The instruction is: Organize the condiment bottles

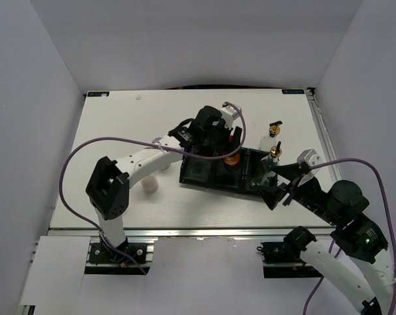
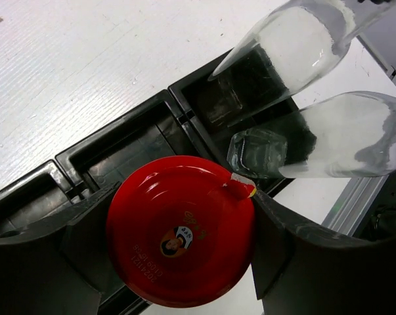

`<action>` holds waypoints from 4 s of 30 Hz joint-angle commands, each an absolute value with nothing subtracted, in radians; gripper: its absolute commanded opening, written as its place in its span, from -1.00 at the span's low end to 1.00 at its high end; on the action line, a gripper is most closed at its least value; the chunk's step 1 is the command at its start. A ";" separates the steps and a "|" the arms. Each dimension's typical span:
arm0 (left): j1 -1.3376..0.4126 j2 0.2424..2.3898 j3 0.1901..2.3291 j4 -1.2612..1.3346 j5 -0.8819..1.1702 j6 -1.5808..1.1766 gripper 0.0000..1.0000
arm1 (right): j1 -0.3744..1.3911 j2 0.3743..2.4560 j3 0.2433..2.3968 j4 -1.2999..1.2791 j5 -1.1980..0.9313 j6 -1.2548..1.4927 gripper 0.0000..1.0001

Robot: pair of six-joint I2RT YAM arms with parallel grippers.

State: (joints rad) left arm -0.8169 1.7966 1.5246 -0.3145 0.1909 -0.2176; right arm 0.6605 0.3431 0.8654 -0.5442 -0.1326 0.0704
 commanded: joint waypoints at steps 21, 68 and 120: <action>-0.847 2.000 1.724 -0.252 0.032 -0.175 -0.72 | 0.658 0.253 0.841 -0.479 -0.103 0.057 0.79; -0.500 1.088 1.190 -1.175 -0.831 -0.995 0.96 | 0.666 0.473 0.746 -0.450 -0.322 0.113 0.79; 0.064 0.933 1.005 -0.588 -0.221 -0.802 -1.00 | 0.664 0.491 0.716 -0.439 -0.374 0.115 0.79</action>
